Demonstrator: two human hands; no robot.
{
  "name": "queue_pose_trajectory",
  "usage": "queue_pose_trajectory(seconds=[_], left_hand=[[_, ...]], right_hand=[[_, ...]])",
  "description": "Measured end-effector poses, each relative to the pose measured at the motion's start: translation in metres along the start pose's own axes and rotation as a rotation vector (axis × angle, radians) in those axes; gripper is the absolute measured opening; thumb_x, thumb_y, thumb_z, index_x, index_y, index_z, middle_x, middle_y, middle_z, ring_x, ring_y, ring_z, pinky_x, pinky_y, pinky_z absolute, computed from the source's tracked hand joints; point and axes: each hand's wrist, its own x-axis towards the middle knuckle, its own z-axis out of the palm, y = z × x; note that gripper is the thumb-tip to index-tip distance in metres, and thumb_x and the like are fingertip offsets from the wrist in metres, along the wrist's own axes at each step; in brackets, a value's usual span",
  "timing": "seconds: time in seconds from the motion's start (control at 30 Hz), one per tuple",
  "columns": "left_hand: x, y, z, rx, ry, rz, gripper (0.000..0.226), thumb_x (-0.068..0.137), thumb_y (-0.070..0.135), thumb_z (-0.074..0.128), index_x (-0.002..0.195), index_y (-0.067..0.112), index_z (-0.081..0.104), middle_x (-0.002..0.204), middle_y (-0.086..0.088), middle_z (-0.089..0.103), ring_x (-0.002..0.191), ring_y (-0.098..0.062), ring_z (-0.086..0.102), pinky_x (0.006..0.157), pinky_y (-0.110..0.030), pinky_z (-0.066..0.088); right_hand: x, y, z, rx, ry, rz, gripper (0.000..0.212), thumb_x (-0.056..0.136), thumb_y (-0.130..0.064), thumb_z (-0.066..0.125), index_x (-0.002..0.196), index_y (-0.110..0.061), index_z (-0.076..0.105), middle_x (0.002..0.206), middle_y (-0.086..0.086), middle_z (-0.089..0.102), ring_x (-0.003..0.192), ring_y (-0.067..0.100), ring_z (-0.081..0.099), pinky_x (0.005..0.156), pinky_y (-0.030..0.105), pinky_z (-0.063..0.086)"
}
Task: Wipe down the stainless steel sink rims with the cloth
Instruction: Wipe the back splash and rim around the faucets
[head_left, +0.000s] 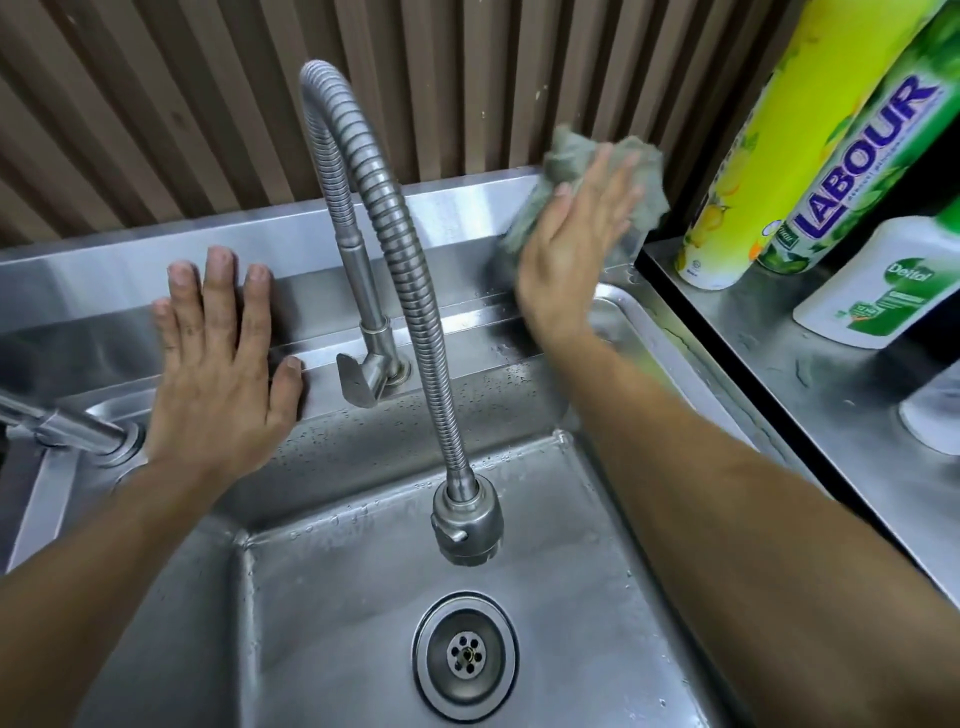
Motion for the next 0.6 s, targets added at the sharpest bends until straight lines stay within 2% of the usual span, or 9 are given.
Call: queue_pose_trajectory(seconds=[0.1, 0.17, 0.2, 0.27, 0.37, 0.5, 0.57, 0.6], left_hand=[[0.001, 0.000, 0.000, 0.015, 0.001, 0.003, 0.082, 0.099, 0.035, 0.036, 0.165, 0.009, -0.005, 0.170, -0.024, -0.008, 0.153, -0.031, -0.026, 0.127, -0.055, -0.010], [0.001, 0.002, 0.000, 0.022, -0.010, -0.002, 0.082, 0.098, 0.034, 0.037, 0.165, 0.009, -0.004, 0.170, -0.025, -0.008, 0.153, -0.031, -0.025, 0.126, -0.053, -0.012], [0.001, 0.002, -0.001, 0.029, -0.016, -0.006, 0.082, 0.098, 0.033, 0.038, 0.165, 0.009, -0.004, 0.170, -0.025, -0.008, 0.154, -0.032, -0.023, 0.126, -0.052, -0.013], [0.002, 0.003, -0.003, 0.040, -0.016, -0.002, 0.082, 0.098, 0.032, 0.039, 0.165, 0.008, -0.003, 0.171, -0.025, -0.007, 0.154, -0.035, -0.019, 0.126, -0.050, -0.014], [0.001, 0.004, -0.004, 0.049, -0.002, -0.003, 0.081, 0.099, 0.031, 0.038, 0.165, 0.010, -0.003, 0.171, -0.024, -0.006, 0.155, -0.036, -0.016, 0.126, -0.047, -0.016], [0.010, 0.002, -0.009, 0.067, 0.031, 0.036, 0.084, 0.097, 0.038, 0.043, 0.165, 0.009, 0.004, 0.171, -0.024, 0.001, 0.157, -0.044, -0.005, 0.126, -0.045, -0.017], [0.025, -0.003, -0.015, 0.106, 0.054, 0.100, 0.080, 0.099, 0.039, 0.042, 0.166, 0.012, 0.006, 0.172, -0.021, 0.005, 0.158, -0.043, 0.000, 0.126, -0.042, -0.016], [0.033, -0.005, -0.016, 0.123, 0.067, 0.119, 0.077, 0.101, 0.039, 0.040, 0.166, 0.015, 0.006, 0.172, -0.019, 0.005, 0.158, -0.041, 0.000, 0.126, -0.042, -0.015]], right_hand=[[-0.042, 0.005, 0.010, -0.129, -0.279, -0.449, 0.055, 0.113, -0.021, 0.033, 0.164, -0.008, 0.016, 0.173, 0.017, 0.004, 0.157, 0.031, -0.012, 0.126, 0.048, -0.015], [-0.039, 0.011, 0.008, -0.244, -0.363, -0.686, 0.054, 0.113, -0.022, 0.037, 0.163, -0.009, 0.022, 0.171, 0.019, 0.012, 0.158, 0.032, -0.004, 0.127, 0.043, -0.013], [-0.032, 0.013, 0.004, -0.293, -0.370, -0.746, 0.054, 0.112, -0.024, 0.037, 0.163, -0.010, 0.024, 0.171, 0.018, 0.016, 0.159, 0.035, 0.001, 0.127, 0.042, -0.011], [-0.021, 0.018, -0.004, -0.348, -0.359, -0.761, 0.053, 0.113, -0.025, 0.037, 0.163, -0.012, 0.025, 0.172, 0.016, 0.017, 0.159, 0.038, 0.008, 0.128, 0.041, -0.009], [-0.027, 0.016, -0.002, -0.369, -0.373, -0.707, 0.055, 0.113, -0.027, 0.036, 0.164, -0.012, 0.019, 0.172, 0.016, 0.013, 0.159, 0.039, 0.005, 0.127, 0.039, -0.013], [-0.037, 0.008, 0.005, -0.512, -0.473, -0.938, 0.058, 0.114, -0.034, 0.035, 0.165, -0.017, 0.014, 0.173, 0.012, 0.010, 0.160, 0.034, 0.001, 0.127, 0.042, -0.014], [-0.033, 0.006, 0.004, -0.512, -0.488, -0.985, 0.057, 0.114, -0.037, 0.032, 0.165, -0.020, 0.015, 0.173, 0.010, 0.011, 0.159, 0.028, -0.005, 0.127, 0.042, -0.013], [-0.031, 0.005, 0.005, -0.502, -0.469, -0.969, 0.057, 0.113, -0.038, 0.032, 0.165, -0.021, 0.015, 0.173, 0.012, 0.011, 0.159, 0.030, -0.005, 0.127, 0.044, -0.013]])
